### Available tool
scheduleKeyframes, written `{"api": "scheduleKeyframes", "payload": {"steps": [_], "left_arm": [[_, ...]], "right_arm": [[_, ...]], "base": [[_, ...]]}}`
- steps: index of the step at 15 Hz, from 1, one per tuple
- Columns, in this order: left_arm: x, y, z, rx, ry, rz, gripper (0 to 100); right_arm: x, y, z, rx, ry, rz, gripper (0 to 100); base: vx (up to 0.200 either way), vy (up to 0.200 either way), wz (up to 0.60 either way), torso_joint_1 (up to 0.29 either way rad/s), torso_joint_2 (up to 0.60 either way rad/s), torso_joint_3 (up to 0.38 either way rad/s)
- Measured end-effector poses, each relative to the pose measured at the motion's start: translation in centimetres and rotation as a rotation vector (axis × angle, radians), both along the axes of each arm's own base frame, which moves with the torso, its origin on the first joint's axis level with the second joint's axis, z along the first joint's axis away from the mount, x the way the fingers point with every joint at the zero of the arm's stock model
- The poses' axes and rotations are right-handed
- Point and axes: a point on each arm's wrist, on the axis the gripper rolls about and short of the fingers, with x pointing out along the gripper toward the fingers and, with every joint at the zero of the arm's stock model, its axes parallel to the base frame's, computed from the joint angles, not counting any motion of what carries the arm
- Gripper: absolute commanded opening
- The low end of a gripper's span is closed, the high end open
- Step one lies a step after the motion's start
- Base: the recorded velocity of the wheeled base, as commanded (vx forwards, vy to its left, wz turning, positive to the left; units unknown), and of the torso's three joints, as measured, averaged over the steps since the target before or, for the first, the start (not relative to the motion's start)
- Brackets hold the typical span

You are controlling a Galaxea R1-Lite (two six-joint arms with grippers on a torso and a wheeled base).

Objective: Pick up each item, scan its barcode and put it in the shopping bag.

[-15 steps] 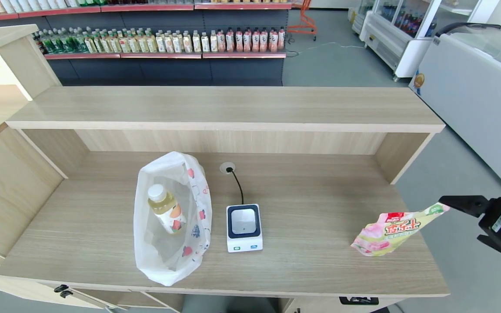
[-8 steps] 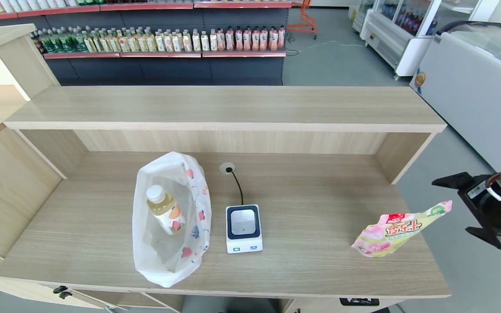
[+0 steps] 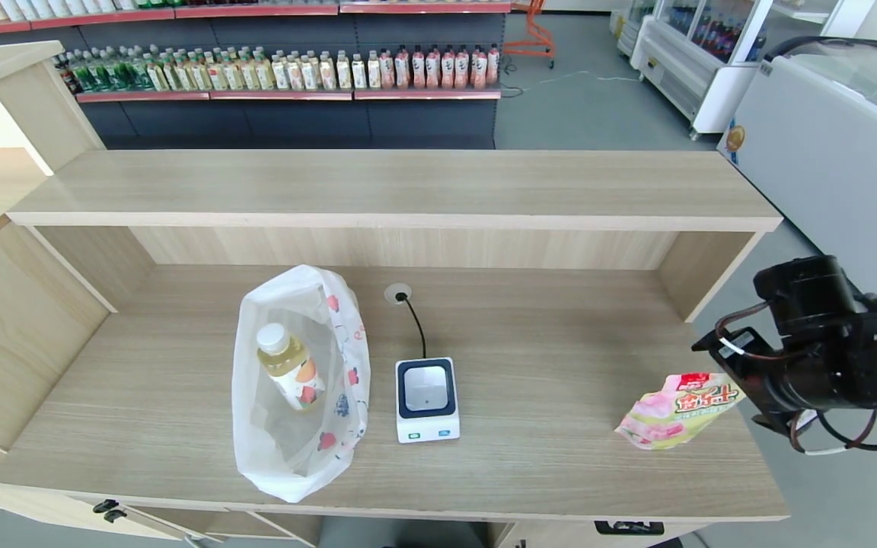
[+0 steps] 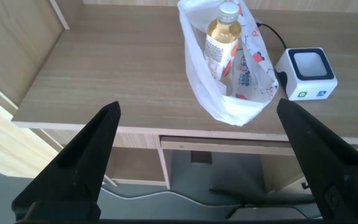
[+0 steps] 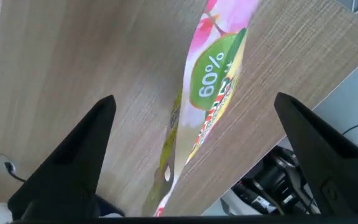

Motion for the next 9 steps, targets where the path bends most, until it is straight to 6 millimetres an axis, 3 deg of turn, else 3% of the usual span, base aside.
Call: {"api": "scheduleKeyframes", "payload": {"steps": [3, 4, 9], "left_arm": [[0.0, 0.0, 0.0, 0.000, 0.000, 0.000, 100], [0.0, 0.0, 0.0, 0.000, 0.000, 0.000, 100], [0.0, 0.0, 0.0, 0.000, 0.000, 0.000, 100]], "right_arm": [[3.0, 2.5, -2.3, -0.013, 0.016, 0.051, 100], [3.9, 3.3, -3.1, -0.017, 0.008, 0.066, 0], [5.2, 4.9, -5.8, -0.220, 0.071, 0.169, 0]], "base": [[0.000, 0.000, 0.00, 0.000, 0.00, 0.000], [0.000, 0.000, 0.00, 0.000, 0.00, 0.000], [0.000, 0.000, 0.00, 0.000, 0.00, 0.000]]}}
